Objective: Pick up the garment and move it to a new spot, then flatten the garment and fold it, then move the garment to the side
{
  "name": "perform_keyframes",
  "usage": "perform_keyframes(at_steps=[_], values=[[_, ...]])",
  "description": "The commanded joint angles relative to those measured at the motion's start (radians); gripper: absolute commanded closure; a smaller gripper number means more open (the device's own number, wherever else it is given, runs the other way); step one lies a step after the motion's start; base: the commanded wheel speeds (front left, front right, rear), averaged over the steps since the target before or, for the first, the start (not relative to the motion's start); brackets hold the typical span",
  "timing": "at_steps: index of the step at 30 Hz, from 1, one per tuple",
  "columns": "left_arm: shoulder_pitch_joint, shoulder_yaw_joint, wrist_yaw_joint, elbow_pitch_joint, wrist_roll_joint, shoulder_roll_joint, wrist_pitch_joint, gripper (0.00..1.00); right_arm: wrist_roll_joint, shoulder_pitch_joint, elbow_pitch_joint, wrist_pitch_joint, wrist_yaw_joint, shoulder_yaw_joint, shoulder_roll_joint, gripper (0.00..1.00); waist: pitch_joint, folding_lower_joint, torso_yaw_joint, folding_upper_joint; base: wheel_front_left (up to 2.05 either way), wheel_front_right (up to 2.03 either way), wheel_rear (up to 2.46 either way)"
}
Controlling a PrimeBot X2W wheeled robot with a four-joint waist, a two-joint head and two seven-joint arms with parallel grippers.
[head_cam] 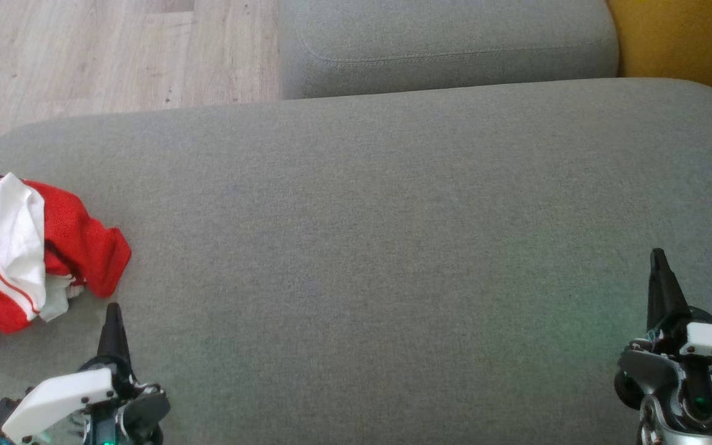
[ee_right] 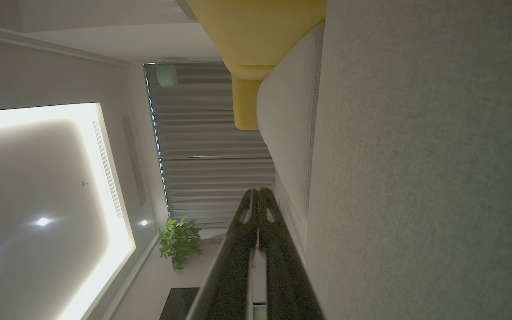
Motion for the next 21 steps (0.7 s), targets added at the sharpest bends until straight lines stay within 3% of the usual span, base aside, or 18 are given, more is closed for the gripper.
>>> perform_keyframes(at_steps=[1,16,17,21], values=[[-0.047,0.039,-0.007,-0.037,-0.006,0.005,0.003,1.0,0.007,-0.021,-0.039,0.006,0.004,0.021,-0.007,1.0,0.0,0.0,0.0,0.0,0.0,0.0,0.0],[-0.047,0.039,-0.007,-0.037,-0.006,0.005,0.003,1.0,0.007,-0.021,-0.039,0.006,0.004,0.021,-0.007,1.0,0.0,0.0,0.0,0.0,0.0,0.0,0.0],[0.0,0.0,0.0,0.0,0.0,0.0,0.0,0.0,0.0,0.0,0.0,0.0,0.0,0.0,0.0,0.0,0.0,0.0,0.0,0.0,0.0,0.0,0.0],[0.015,-0.006,0.001,0.04,0.002,-0.002,-0.003,0.0,-0.002,0.008,0.044,-0.002,0.0,0.002,0.002,0.0,0.001,0.0,0.0,0.0,0.0,0.0,0.0]])
